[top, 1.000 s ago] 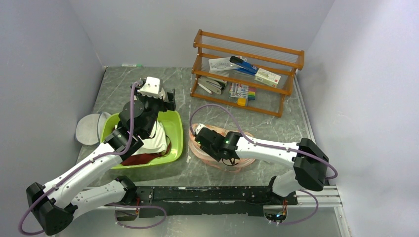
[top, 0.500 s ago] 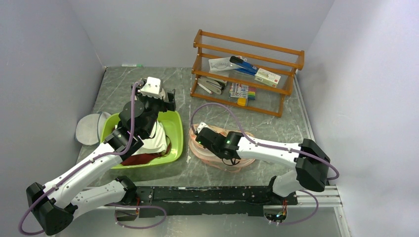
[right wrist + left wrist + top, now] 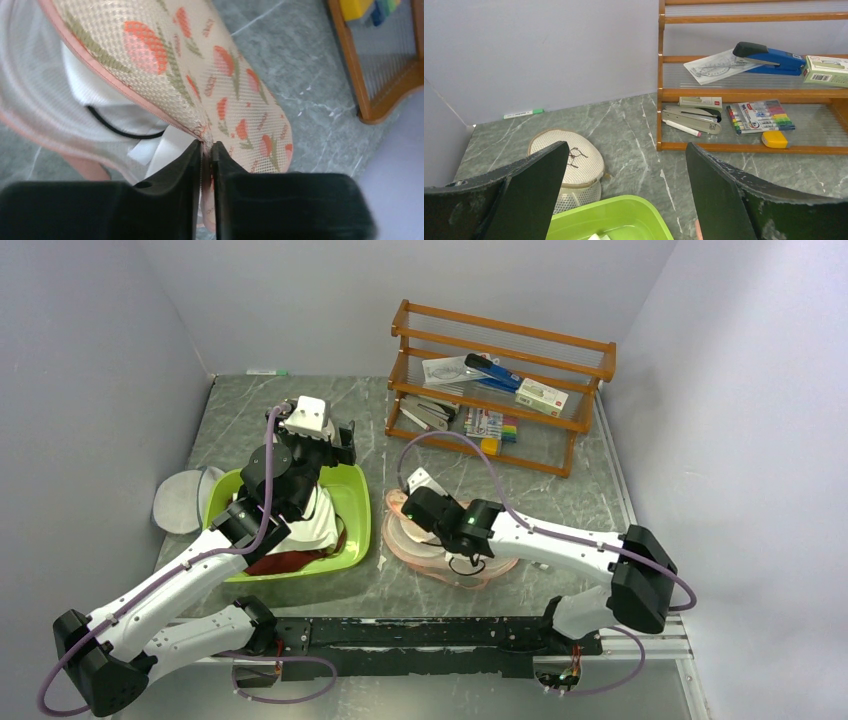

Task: Unzip the laundry bag and remove the bra

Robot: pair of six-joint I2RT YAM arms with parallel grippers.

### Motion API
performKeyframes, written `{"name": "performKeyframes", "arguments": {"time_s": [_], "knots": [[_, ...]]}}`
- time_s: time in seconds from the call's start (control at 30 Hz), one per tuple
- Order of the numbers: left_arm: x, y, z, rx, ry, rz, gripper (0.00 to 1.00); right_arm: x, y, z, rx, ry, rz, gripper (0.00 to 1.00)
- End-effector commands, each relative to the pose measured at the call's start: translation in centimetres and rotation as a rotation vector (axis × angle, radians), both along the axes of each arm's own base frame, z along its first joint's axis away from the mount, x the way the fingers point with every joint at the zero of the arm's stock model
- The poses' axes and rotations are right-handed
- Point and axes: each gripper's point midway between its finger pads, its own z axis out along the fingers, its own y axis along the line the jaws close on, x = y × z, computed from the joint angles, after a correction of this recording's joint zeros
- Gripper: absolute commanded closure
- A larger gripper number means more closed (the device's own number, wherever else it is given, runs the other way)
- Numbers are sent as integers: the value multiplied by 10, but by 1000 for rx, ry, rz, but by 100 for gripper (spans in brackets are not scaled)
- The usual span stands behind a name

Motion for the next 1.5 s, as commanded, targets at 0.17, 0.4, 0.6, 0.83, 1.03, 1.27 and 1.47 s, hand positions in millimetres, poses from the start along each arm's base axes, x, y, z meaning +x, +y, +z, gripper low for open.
{"name": "performKeyframes", "arguments": {"time_s": [0.17,0.4,0.6,0.83,1.03,1.27,1.47], "knots": [[-4,-1,20,-28,-36,-25,2,97,-41,44,-4,-320,-347,81],[-5,-2,18,-33,-32,-32,2,165,-81,45,-43,-377,-586,29],[-3,-9,12,-25,-15,-56,2,166,-51,53,146,-309,-495,10],[3,-32,-3,6,39,-134,2,140,-54,70,304,-306,-443,0],[6,-53,-18,30,89,-214,2,131,-54,56,306,-249,-447,0],[0,-99,-38,49,169,-426,2,122,-51,74,476,-240,-454,0],[-22,-157,-73,-5,356,-676,0,110,-76,144,658,-404,-478,0]]}}
